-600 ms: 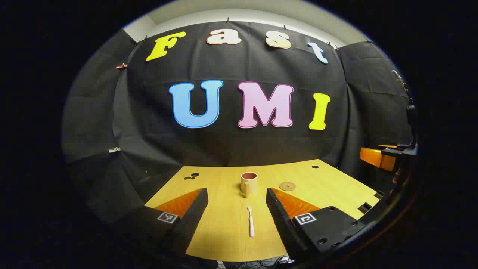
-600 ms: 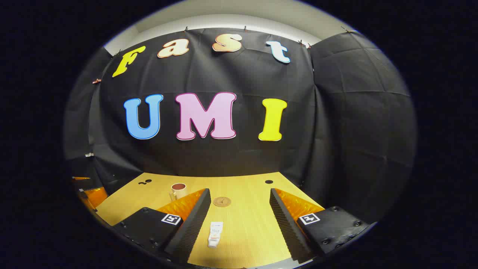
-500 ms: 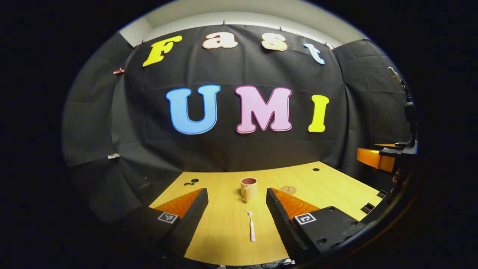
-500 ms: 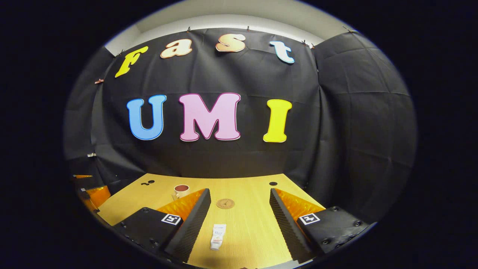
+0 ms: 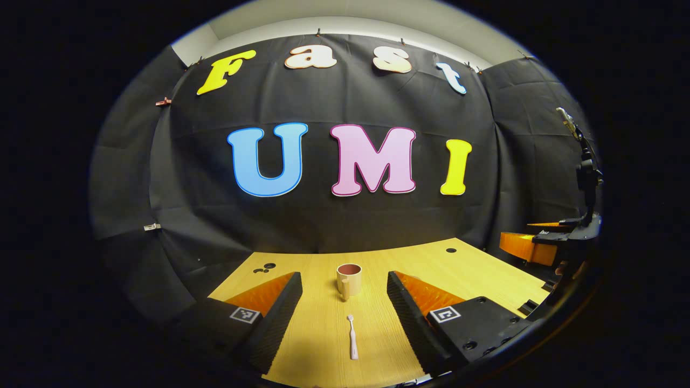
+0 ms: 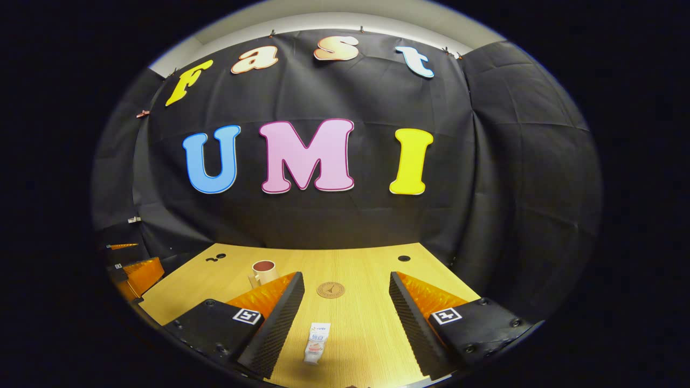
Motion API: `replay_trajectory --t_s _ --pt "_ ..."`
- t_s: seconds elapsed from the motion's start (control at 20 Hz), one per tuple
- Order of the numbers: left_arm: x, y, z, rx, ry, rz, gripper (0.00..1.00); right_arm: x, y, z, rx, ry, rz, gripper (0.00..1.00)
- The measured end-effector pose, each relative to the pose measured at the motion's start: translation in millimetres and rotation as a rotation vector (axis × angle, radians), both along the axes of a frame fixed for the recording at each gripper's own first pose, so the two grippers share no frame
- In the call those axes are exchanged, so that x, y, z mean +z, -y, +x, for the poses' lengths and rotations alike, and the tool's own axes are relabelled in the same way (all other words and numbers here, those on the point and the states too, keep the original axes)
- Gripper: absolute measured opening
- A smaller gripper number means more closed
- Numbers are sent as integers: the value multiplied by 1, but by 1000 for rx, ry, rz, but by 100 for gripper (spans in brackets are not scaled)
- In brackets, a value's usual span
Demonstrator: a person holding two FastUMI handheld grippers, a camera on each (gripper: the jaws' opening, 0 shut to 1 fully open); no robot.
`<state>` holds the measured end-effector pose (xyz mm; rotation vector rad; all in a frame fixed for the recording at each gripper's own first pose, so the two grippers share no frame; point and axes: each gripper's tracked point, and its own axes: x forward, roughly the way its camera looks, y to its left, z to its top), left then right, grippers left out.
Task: Put the toothbrush and toothpaste on the desktop into the cup, then pick up the cup and place it on the coaster on the desktop.
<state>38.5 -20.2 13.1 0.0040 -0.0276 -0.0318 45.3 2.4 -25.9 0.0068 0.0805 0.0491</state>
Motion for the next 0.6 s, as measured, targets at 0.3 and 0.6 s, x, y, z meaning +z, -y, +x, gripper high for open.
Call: replay_trajectory --t_s 0.3,0.6 --pt "-2 -10 4 31 3 -8 98 -16 -11 6 26 -59 4 97" --pt "-16 -32 3 107 -31 -20 98 -50 -30 21 70 -188 -14 97"
